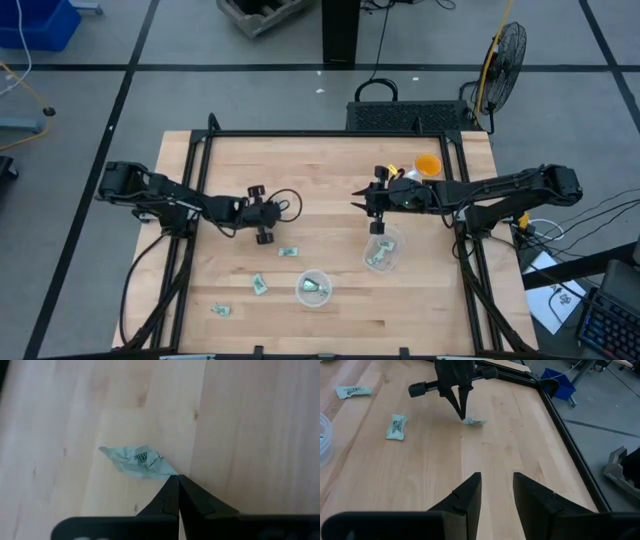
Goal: Pick and place items into bin
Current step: Put the Stevia packet into the left transparent bin
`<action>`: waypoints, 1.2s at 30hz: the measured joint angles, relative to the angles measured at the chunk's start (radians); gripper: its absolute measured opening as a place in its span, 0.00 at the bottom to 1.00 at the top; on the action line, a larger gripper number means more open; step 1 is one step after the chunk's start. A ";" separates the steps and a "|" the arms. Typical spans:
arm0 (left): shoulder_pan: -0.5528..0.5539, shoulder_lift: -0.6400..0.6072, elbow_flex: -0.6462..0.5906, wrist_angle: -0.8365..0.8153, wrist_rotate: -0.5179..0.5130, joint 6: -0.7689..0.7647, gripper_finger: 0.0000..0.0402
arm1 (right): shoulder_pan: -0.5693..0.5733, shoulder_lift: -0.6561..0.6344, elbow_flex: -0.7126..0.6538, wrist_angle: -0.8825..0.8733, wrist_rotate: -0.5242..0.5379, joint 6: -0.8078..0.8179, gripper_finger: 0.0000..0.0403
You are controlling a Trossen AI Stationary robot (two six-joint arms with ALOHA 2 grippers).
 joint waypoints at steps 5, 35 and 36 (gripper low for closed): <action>-0.021 -0.016 0.014 0.182 0.012 0.124 0.01 | 0.000 0.000 -0.036 0.005 0.001 -0.054 0.29; -0.477 -0.047 0.344 0.050 0.297 -0.238 0.01 | -0.020 0.000 -0.050 0.019 0.003 0.042 0.37; -0.481 -0.046 0.344 0.044 0.298 -0.251 0.01 | -0.019 0.000 -0.050 0.019 0.003 0.042 0.37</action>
